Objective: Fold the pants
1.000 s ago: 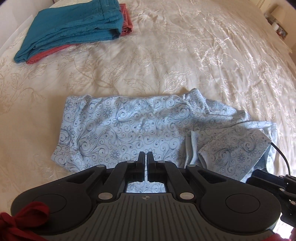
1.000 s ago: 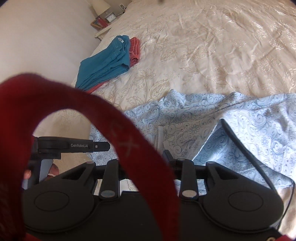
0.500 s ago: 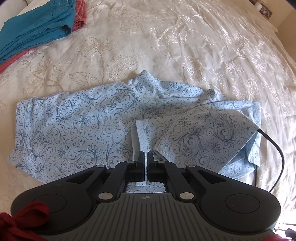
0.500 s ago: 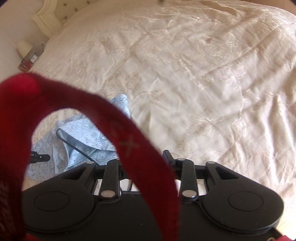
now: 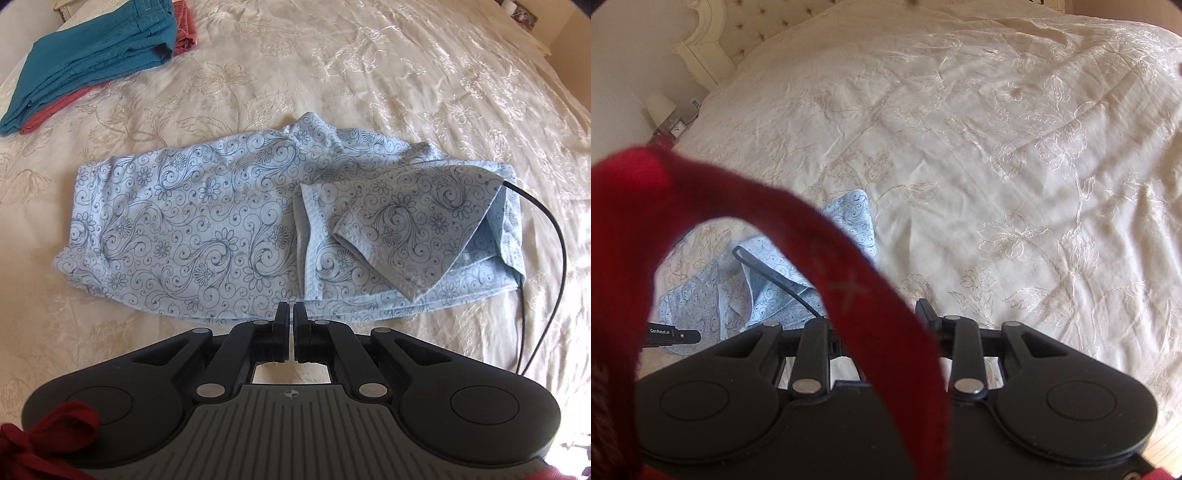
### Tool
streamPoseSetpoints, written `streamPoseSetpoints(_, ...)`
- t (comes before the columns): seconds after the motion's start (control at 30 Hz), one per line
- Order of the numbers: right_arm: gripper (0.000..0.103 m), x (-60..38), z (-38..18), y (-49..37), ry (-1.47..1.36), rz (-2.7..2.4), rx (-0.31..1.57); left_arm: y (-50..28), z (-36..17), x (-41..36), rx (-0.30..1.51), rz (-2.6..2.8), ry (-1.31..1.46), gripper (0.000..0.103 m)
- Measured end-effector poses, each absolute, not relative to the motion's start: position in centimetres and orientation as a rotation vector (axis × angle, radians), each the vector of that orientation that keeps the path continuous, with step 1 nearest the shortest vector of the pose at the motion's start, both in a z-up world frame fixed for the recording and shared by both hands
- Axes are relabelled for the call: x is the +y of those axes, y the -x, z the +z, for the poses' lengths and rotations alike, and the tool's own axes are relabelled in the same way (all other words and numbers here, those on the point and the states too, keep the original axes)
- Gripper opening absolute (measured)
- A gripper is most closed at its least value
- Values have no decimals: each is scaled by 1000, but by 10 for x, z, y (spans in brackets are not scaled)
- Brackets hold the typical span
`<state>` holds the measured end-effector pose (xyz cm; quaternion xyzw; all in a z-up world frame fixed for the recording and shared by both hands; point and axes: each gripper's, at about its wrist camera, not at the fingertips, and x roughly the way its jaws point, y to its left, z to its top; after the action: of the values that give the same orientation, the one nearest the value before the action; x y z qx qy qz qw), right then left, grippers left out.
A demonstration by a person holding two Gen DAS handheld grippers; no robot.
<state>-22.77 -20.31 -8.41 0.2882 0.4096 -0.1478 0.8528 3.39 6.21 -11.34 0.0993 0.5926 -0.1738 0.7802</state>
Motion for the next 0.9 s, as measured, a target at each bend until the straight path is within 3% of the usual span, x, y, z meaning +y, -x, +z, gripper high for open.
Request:
streamPoseSetpoints(0.23, 43, -177, -74, 256, -559, -178, 800, 21, -78, 109, 1179, -249, -166, 3)
streamPoseSetpoints(0.57, 43, -150, -45, 364, -495, -129, 678, 119, -25, 192, 1026, -50, -120, 3)
streamPoseSetpoints(0.9, 43, -125, -35, 418, -573, -128, 606, 170, 12, 240, 956, -9, -98, 3)
